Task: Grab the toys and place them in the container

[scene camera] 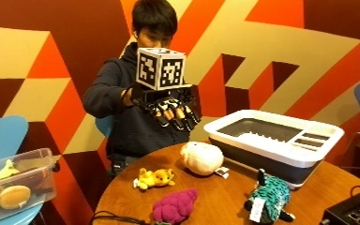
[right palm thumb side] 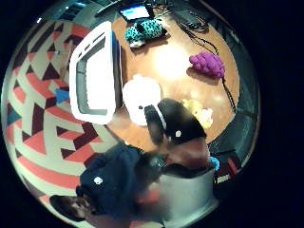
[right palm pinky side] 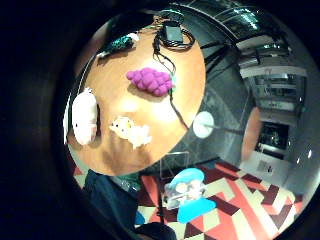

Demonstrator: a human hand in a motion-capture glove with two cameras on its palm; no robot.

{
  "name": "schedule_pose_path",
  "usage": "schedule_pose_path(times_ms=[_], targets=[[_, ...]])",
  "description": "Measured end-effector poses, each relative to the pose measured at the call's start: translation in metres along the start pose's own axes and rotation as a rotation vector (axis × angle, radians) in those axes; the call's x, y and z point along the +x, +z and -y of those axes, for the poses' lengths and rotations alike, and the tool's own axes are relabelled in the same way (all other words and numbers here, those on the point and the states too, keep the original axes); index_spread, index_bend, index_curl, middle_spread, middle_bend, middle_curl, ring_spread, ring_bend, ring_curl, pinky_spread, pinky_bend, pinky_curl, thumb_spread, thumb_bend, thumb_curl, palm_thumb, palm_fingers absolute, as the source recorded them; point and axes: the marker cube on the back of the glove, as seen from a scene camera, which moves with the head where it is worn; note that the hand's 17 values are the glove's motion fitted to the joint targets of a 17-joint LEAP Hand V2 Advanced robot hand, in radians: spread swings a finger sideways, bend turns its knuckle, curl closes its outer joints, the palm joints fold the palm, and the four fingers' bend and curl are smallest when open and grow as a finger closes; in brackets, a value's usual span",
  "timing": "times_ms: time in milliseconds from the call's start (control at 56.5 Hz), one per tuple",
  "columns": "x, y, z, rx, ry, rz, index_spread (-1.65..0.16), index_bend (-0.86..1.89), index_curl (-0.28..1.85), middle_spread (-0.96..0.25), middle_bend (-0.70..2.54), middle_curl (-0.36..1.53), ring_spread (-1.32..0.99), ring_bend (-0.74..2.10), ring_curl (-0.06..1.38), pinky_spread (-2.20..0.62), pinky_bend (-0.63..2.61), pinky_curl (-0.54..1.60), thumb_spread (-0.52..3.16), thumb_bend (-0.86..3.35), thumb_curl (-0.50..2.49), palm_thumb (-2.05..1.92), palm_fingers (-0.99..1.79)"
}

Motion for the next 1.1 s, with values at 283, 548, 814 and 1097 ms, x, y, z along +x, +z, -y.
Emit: schedule_pose_path(times_ms=[283,548,814,1097], targets=[[0.014,0.007,0.019,0.015,0.017,0.014,-0.22,0.11,0.12,-0.03,0.27,0.16,-0.10,0.20,0.09,0.00,0.50,0.20,1.18,0.07,0.10,0.08,-0.07],[0.037,0.046,0.066,0.000,0.017,0.077,-0.22,0.06,0.13,-0.03,0.20,0.23,-0.11,0.20,0.16,0.00,0.56,0.27,1.28,0.03,0.17,0.08,-0.17],[0.052,0.110,0.102,-0.062,0.012,0.130,-0.22,0.06,0.12,-0.05,0.18,0.27,-0.13,0.21,0.21,0.00,0.61,0.31,1.30,0.01,0.23,0.13,-0.15],[0.058,0.151,0.120,-0.086,0.027,0.077,-0.24,0.10,0.13,-0.09,0.22,0.32,-0.17,0.28,0.26,0.01,0.71,0.35,1.33,0.03,0.28,0.25,0.02]])
